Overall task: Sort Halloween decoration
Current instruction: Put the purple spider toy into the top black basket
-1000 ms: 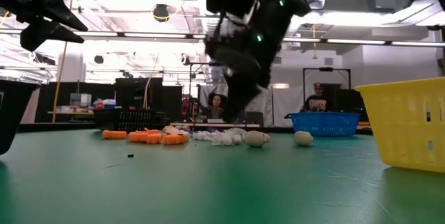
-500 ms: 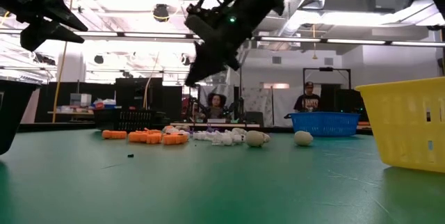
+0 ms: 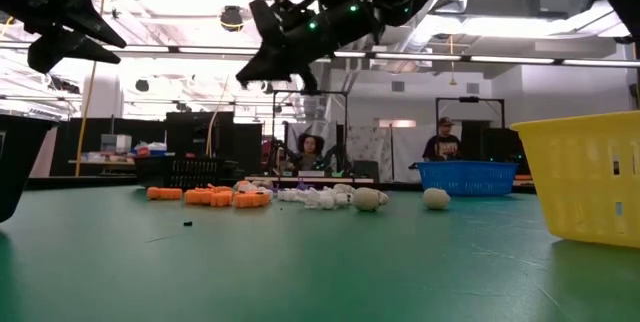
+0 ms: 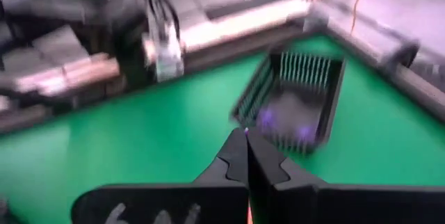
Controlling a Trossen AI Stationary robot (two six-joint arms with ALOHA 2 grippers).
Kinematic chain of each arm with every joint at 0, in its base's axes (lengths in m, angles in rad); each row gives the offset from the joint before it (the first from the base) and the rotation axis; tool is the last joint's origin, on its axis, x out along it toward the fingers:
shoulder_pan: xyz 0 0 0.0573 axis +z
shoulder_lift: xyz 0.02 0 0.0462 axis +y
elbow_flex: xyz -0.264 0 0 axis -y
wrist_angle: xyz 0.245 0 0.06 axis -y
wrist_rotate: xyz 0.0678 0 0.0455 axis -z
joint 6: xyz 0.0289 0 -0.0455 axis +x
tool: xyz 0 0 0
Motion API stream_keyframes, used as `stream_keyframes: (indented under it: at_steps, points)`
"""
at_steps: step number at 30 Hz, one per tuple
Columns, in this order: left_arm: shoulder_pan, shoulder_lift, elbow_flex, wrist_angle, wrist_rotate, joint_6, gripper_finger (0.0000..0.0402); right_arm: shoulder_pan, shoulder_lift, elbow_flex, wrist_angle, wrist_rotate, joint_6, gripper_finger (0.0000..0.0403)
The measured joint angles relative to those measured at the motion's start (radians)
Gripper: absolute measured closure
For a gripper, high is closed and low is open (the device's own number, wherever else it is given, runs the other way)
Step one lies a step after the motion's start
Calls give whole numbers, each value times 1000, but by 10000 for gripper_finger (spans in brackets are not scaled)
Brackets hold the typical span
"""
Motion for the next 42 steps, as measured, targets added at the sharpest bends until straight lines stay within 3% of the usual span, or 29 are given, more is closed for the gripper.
stream_keyframes:
  at_steps: [4,11,23,36,42]
  points:
    - [0,0,0,0,-4,5,258,-25,73,78,22,-20,15,389]
    - [0,0,0,0,-5,5,258,-45,276,387,19,-46,8,389]
    - [0,0,0,-1,-28,-3,258,-73,562,767,-148,-118,-9,387]
    - [0,0,0,0,-33,-3,258,-85,591,802,-211,-107,-46,237]
    - [0,0,0,-1,-33,-3,258,-106,517,801,-370,-170,-60,205]
